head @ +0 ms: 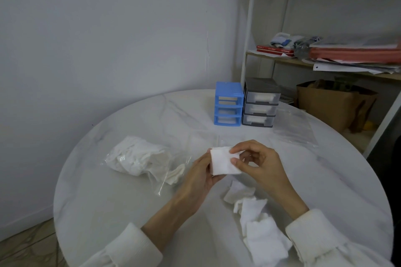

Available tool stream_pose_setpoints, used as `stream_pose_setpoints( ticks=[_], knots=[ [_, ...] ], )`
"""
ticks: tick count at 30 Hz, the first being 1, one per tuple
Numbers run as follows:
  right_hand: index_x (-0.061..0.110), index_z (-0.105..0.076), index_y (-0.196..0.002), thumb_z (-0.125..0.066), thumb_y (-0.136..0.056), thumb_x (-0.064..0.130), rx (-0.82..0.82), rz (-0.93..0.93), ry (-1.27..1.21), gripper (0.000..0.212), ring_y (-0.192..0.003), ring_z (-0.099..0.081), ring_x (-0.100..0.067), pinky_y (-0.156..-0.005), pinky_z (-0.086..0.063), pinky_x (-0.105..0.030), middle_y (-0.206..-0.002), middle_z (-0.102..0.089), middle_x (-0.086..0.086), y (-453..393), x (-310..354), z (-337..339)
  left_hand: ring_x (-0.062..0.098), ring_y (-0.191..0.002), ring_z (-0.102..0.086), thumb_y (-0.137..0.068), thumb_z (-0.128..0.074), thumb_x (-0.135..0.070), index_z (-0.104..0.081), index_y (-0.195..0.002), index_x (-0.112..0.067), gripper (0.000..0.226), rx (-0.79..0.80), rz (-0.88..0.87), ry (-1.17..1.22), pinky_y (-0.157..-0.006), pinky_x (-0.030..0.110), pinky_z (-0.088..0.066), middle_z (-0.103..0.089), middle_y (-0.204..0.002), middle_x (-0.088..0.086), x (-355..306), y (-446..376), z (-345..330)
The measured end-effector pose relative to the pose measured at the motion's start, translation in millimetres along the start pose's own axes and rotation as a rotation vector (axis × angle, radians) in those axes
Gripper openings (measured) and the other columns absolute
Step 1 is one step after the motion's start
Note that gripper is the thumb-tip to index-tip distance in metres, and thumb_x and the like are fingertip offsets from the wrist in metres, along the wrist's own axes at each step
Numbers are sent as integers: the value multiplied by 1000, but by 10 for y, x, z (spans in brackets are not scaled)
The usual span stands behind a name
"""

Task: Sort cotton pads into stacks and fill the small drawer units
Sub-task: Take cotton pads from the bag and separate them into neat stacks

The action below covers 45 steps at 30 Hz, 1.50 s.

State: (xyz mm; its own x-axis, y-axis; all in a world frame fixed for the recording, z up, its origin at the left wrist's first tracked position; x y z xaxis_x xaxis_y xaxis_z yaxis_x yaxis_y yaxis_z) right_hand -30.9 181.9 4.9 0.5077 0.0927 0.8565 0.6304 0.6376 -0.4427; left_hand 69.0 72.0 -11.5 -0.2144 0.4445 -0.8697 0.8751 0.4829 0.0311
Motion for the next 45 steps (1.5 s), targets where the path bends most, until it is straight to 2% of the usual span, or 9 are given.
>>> stream_pose_setpoints(
  ticks=[6, 10, 15, 22, 26, 29, 34, 38, 45],
  knots=[
    [27, -66, -83, -75, -73, 3, -26, 51, 71, 28, -75, -59, -8, -70, -50, -15, -95, -62, 4, -6, 9, -10, 18, -98, -67, -93, -42, -36, -63, -106, -11, 36, 23, 29, 40, -87, 30, -55, -71, -106, 7, -5, 2, 3],
    [27, -62, -92, -75, -75, 12, -67, 29, 142, 26, -94, -57, -9, -81, -50, -20, -104, -58, 6, -7, -38, -19, 17, -92, -69, -88, -55, -14, -60, -110, -5, 25, 22, -35, -28, -76, 25, -56, -73, -98, 5, 26, -17, 24],
    [25, -58, -106, -68, -83, 17, 39, -113, 6, 27, -100, -59, -8, -79, -52, -17, -109, -61, 8, 0, -54, -53, 16, -91, -68, -92, -52, -9, -61, -109, -5, 20, -16, -82, -68, -83, 28, -56, -71, -99, 7, 34, -22, 41],
    [25, -56, -90, -69, -81, 12, 38, -112, 1, 20, -91, -61, -10, -73, -54, -18, -98, -62, 9, -10, -50, -65, 20, -95, -64, -92, -56, -18, -62, -102, -16, 12, -75, -204, -410, -84, 34, -55, -67, -100, 5, 36, -18, 66],
    [25, -55, -87, -68, -82, 8, 42, -83, -15, 22, -84, -62, -12, -71, -53, -19, -93, -61, 3, -27, -46, -49, 15, -91, -60, -91, -58, -19, -58, -104, -20, 13, -129, -410, -725, -73, 20, -52, -63, -96, -3, -17, -16, 94],
    [21, -58, -82, -68, -81, 4, 89, -55, -25, 20, -77, -62, -11, -68, -52, -19, -91, -63, 4, -54, -37, -45, 9, -92, -59, -91, -59, -13, -47, -111, -34, 31, -90, -539, -855, -79, 17, -51, -59, -96, -13, -85, 14, 99],
    [19, -59, -79, -69, -79, 1, 141, -30, 17, 21, -72, -60, -10, -70, -50, -17, -87, -63, 5, -191, 21, -51, 6, -91, -58, -87, -59, -3, -59, -105, -16, 22, -41, -751, -1161, -85, 17, -45, -63, -99, -6, -322, -54, 146],
    [20, -60, -82, -71, -79, 5, 216, 49, 146, 19, -79, -60, -6, -76, -48, -15, -86, -64, 6, -374, 80, -88, 10, -80, -57, -82, -61, -3, -62, -96, -12, 17, -20, -761, -1293, -74, 12, -41, -63, -88, -6, -579, -150, 185],
    [31, -53, -81, -71, -79, 8, 227, 154, 320, 29, -89, -56, 3, -75, -41, -7, -90, -63, 11, -680, 37, -236, 17, -87, -62, -86, -60, -10, -62, -99, -16, 15, -13, -593, -1467, -81, 35, -49, -67, -93, 0, -820, -426, 277]
  ],
)
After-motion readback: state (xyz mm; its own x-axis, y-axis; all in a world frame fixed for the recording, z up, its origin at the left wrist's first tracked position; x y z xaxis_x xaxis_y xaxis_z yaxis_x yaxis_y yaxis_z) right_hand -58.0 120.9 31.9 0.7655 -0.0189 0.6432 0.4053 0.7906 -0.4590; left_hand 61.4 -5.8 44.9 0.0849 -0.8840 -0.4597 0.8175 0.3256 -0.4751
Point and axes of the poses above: each hand's wrist, its own y-axis away from the middle knuckle, its own z-axis out of the back of the hand, x = y × z, the point moved 2 cm from there along -y, towards the middle knuckle
